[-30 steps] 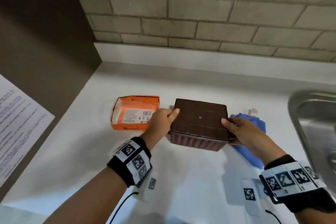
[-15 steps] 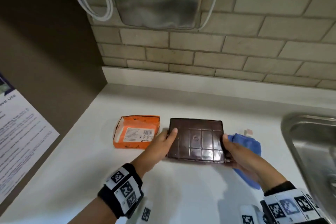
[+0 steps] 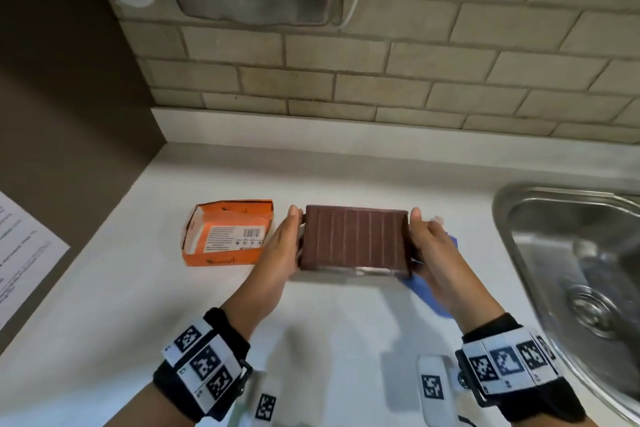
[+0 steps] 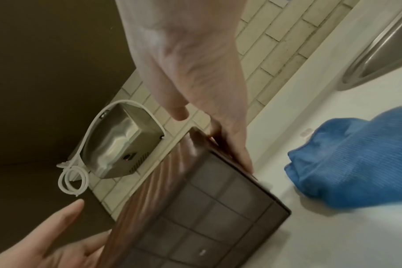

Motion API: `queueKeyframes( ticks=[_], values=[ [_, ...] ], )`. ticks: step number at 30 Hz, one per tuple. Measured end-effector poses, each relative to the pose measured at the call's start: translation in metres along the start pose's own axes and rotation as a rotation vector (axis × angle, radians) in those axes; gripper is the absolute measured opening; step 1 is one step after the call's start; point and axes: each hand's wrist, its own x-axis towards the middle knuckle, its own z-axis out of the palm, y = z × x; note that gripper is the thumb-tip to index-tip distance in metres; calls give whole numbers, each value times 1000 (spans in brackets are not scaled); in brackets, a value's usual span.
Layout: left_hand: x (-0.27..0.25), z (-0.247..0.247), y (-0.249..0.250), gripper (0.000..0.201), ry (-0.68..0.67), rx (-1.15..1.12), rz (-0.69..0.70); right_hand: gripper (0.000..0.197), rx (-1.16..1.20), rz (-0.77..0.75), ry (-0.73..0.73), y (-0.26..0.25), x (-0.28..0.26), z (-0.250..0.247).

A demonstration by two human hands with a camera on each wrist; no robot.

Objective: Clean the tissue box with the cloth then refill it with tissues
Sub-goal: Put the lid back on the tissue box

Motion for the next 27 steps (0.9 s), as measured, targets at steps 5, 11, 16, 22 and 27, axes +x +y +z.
queueKeyframes(
  ticks=[5, 11, 16, 22, 27],
  values=[
    [-1, -2, -14, 64, -3, 95, -37, 44, 24, -73, -8, 13, -9, 5],
    [-3, -3, -32, 30, 121, 79, -34, 38, -18, -120, 76, 31, -16, 12],
    [-6, -14, -35, 15, 173, 98, 10, 23, -56, -126, 78, 45, -14, 7],
    [-4, -20, -47, 31, 182, 304, 115, 20, -227, -234, 86, 57, -7, 3],
    [-3, -21, -49, 27, 193, 355, 134, 33, -753, -384, 93, 43, -7, 4]
  ],
)
